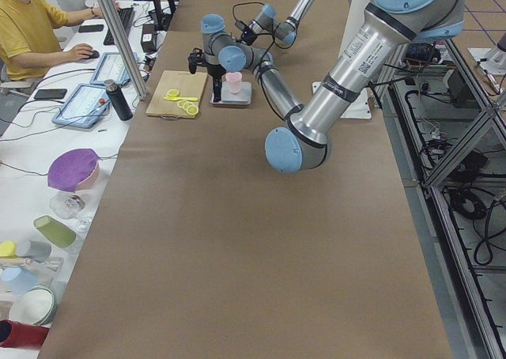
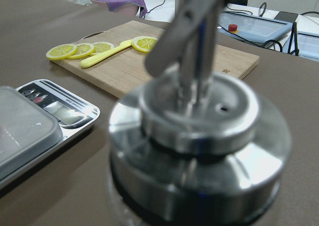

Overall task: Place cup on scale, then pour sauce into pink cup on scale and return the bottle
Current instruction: 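Lift the bottle with the right gripper while the left arm withdraws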

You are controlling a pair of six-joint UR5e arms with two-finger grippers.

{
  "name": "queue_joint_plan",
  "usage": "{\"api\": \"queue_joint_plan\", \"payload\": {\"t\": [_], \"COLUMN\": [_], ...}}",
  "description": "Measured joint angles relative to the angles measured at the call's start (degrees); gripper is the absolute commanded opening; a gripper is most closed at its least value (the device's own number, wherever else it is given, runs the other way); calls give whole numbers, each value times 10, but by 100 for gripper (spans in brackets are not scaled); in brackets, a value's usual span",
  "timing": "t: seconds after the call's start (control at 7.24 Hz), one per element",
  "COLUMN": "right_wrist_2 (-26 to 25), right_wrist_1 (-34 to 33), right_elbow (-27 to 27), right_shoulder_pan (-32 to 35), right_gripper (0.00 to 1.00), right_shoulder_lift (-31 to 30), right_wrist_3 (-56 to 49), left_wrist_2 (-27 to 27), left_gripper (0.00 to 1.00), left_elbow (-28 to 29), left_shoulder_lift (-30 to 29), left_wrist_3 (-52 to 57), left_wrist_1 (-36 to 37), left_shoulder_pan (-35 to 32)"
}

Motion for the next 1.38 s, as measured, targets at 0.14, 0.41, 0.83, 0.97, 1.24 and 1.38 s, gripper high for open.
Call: {"api": "queue_joint_plan", "payload": {"t": [0.14, 0.41, 0.83, 0.97, 1.24, 1.38], "right_wrist_2": [1, 8, 66, 73, 76, 77], "right_wrist_1": [-1, -8, -81, -94, -116, -124], "right_elbow": [-1, 2, 39, 43, 43, 43], "right_shoulder_pan": [3, 12, 46, 50, 57, 60], "right_gripper": [36, 35, 33, 28, 27, 26], "right_shoulder_lift": [3, 6, 15, 16, 16, 16], "right_wrist_3": [0, -1, -3, -4, -8, -8], "left_wrist_2": [0, -2, -25, -28, -30, -30], "left_gripper": [100, 100, 100, 99, 99, 99], "left_elbow": [0, -1, -24, -29, -33, -33], "left_shoulder_lift": [0, 2, 15, 21, 26, 26], "left_wrist_3": [0, 14, 91, 105, 113, 113], "left_wrist_1": [0, 4, 52, 58, 61, 62], "left_shoulder_pan": [-1, -10, -53, -59, -63, -65]}}
